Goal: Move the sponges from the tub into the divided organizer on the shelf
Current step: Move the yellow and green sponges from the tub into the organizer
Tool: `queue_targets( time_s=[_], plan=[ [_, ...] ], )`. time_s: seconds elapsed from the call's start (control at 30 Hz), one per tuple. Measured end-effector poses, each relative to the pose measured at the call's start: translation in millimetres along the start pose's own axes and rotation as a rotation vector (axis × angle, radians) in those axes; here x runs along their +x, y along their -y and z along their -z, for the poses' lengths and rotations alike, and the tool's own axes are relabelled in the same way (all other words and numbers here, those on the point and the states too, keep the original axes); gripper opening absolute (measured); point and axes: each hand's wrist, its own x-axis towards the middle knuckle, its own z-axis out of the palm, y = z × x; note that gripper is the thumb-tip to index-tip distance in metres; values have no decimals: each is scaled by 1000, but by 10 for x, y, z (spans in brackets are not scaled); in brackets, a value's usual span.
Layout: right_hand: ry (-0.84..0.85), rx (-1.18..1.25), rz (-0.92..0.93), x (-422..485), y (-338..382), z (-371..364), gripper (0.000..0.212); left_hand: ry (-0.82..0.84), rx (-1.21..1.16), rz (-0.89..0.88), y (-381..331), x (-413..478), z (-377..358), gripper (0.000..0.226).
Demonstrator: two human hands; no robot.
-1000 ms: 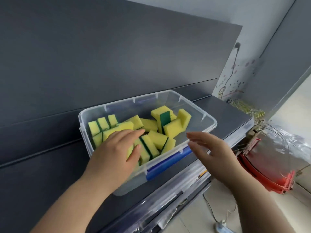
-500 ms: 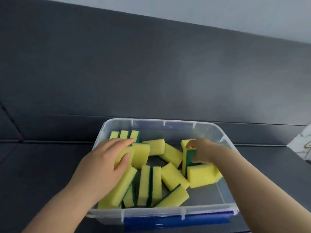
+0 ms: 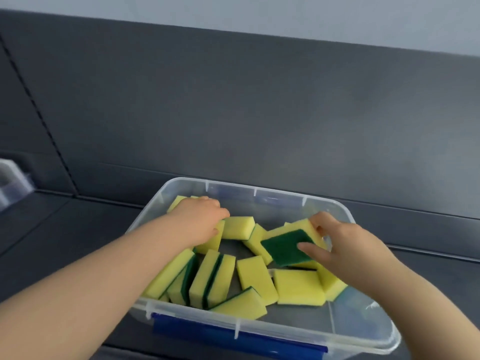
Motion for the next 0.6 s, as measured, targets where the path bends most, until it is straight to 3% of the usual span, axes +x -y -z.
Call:
queue_targets(
  time_s=[0.13,0.2,0.27,0.5,0.6],
  plan=[
    [54,365,-19,-236,-13,-29,23,167,154,11,-101,178,-22,41],
    [14,506,-17,-299,-28,-102,32,173,180,-6,-134,224,-21,40],
    [-21,611,-55,-347,-20,-159,37,142,136,-19,-152,234,-6,42],
    [-132,689,-91,-301,14,-320,17,-66,-175,-27,-210,-38,156,63],
    [-202,705,-110,-237,74,-376,28,-188,-295,-49,-248,-271,242,62]
  ],
)
